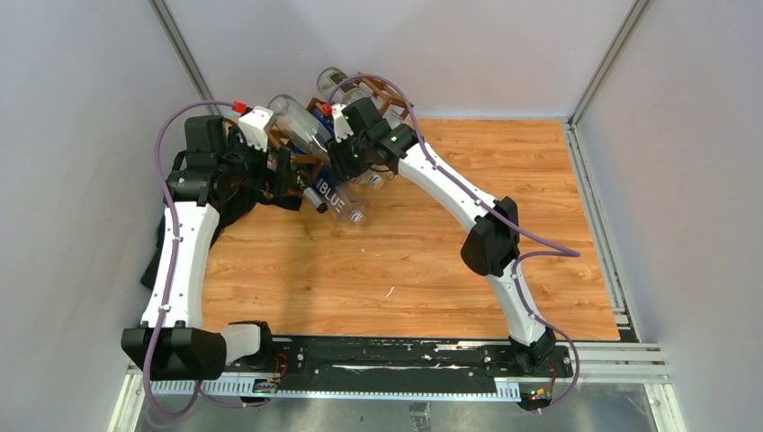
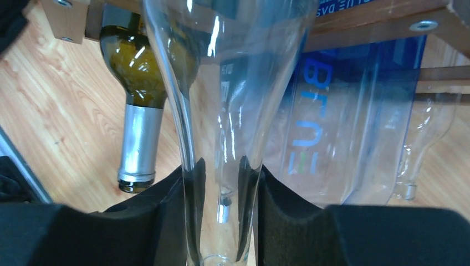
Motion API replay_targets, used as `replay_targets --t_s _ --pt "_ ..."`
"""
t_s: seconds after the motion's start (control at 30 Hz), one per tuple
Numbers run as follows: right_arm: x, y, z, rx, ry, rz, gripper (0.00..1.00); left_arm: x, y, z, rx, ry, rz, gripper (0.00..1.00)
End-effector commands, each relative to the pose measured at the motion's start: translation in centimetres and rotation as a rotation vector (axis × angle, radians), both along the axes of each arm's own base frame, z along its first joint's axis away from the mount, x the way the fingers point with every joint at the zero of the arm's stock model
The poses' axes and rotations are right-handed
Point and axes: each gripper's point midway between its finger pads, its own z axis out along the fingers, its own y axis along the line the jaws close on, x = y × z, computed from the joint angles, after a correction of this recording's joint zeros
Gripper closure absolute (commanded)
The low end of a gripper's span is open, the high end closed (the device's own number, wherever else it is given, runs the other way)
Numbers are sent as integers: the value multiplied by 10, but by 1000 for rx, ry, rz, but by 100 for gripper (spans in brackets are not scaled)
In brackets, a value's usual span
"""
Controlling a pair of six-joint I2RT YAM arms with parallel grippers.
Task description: Take the wine bottle off the wine rack
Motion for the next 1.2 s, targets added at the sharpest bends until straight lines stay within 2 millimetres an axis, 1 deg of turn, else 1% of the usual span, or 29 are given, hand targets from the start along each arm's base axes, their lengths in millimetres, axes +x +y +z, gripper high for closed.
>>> replay_targets --t_s 0.0,0.07,0.2,0.37,0.53,0.63,0.77,0.87,0.9,1.03,1.1,1.17 --pt "-17 20 26 94 -2 93 87 -8 0 1 21 -14 -30 2" --pt "-19 19 34 126 16 93 99 -6 2 3 36 -24 -33 2" --pt "-28 18 58 244 69 115 100 -1 8 8 77 -43 -27 2" --pt "-40 13 99 447 167 160 100 6 13 20 116 -80 -20 1" --pt "-44 -2 127 596 210 166 100 13 13 37 133 -124 -35 0" --pt "-46 -12 136 653 226 159 100 19 12 48 137 -149 -43 0" --pt "-50 -22 141 673 236 163 100 23 8 53 153 -165 -64 0" --pt "-58 -28 145 682 242 178 100 22 -3 50 193 -171 -100 0" --pt "-60 -29 151 696 225 187 100 20 -8 49 205 -173 -119 0" --pt "-70 -39 161 710 214 210 100 14 -20 42 277 -191 -183 0" --pt "-77 -48 168 714 202 214 100 9 -28 41 311 -211 -235 0" --pt "-83 -56 169 705 193 212 100 4 -32 41 329 -230 -269 0"
